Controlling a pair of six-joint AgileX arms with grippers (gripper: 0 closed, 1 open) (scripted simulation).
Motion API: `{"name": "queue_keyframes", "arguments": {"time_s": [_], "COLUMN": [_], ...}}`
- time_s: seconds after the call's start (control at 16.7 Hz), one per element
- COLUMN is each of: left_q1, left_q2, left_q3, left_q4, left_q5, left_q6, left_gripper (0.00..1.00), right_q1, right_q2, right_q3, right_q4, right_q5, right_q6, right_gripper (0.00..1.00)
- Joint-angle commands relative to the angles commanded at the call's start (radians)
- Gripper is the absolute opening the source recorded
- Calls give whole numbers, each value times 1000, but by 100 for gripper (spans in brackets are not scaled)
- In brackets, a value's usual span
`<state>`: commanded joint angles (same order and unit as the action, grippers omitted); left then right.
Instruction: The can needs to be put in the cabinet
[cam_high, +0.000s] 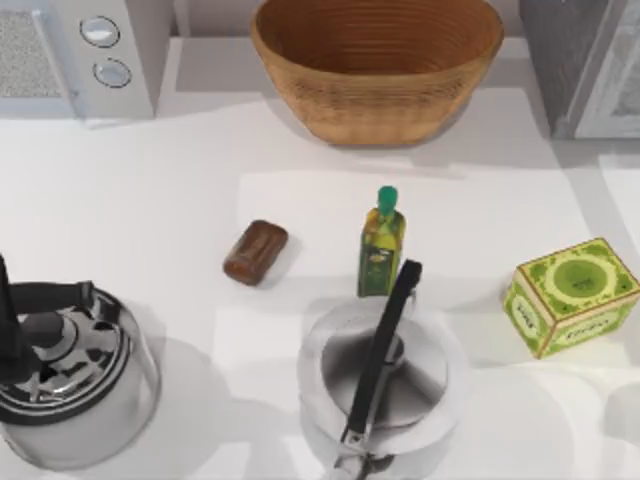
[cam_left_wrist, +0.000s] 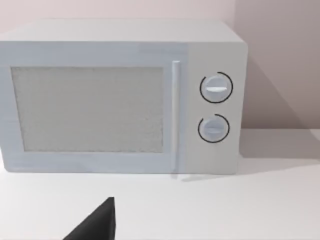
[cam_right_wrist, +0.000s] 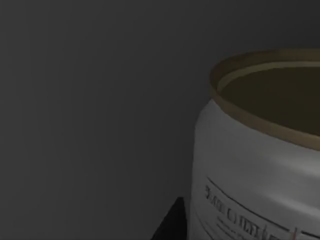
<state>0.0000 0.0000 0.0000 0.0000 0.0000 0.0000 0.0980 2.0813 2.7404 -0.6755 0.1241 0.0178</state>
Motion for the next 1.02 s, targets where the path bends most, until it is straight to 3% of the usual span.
{"name": "queue_keyframes", "arguments": {"time_s": [0.66, 1.02], "left_q1": [0, 0], "left_q2": [0, 0], "left_q3": [0, 0], "left_q4": [0, 0], "left_q5": [0, 0], "left_q6": [0, 0], "left_gripper": [100, 100], "right_q1": [0, 0], "right_q2": [0, 0], "right_q3": [0, 0], "right_q4": [0, 0], "right_q5": [0, 0], "right_q6": [0, 0], "right_gripper": [98, 100]}}
